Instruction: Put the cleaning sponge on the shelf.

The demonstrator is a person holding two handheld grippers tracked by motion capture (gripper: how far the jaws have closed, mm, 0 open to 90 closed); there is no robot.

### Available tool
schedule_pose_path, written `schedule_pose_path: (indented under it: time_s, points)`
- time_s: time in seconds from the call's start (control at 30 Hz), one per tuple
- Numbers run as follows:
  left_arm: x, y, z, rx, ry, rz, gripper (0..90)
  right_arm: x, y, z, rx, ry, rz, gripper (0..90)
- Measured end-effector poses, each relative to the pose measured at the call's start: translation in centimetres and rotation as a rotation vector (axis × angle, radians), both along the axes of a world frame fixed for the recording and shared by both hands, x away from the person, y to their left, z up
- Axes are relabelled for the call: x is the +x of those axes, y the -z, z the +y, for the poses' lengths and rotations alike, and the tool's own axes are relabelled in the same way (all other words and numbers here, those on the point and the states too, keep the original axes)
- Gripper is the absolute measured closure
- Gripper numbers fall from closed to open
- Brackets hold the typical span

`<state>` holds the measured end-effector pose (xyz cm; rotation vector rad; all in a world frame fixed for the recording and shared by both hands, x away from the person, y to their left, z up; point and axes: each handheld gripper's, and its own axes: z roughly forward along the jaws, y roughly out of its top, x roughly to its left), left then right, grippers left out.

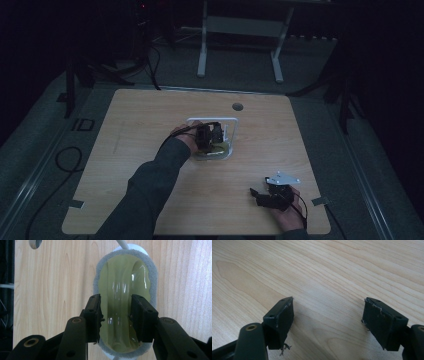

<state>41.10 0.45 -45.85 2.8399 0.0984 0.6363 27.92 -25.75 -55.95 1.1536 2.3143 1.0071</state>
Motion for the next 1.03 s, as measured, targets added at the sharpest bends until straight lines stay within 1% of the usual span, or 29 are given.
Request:
schedule_pose_path:
  time_s: [0.1,0.17,0.43,0.6,0.8,0.83,0.9,1.03]
  points:
    - [-0.1,-0.3,0.2,-0.004,-0.001,0.000,60.8,0.0,0.0,0.0,0.001,0.000,0.000,24.6]
    - [-0.2,-0.4,0.4,-0.009,-0.003,0.010,61.2,0.0,0.0,0.0,0.001,0.001,0.000,24.6]
    - [-0.8,-0.9,1.0,-0.025,0.007,0.025,61.4,0.0,0.0,0.0,0.001,0.001,0.000,24.5]
    - [-1.1,-1.4,1.5,-0.062,0.013,0.048,61.5,0.0,0.0,0.0,0.001,0.001,0.000,24.6]
    - [-1.8,-2.3,2.4,-0.119,0.025,0.077,61.4,0.0,0.0,0.0,0.001,0.000,0.000,24.5]
    - [-1.9,-2.4,2.6,-0.135,0.021,0.079,61.5,0.0,0.0,0.0,0.001,0.001,0.000,24.6]
    - [-2.2,-2.7,2.8,-0.148,0.014,0.078,61.5,0.0,0.0,0.0,0.001,0.000,-0.001,24.5]
    - [-3.0,-3.3,3.3,-0.167,-0.023,0.077,64.0,0.0,0.0,0.0,0.000,0.000,-0.002,24.6]
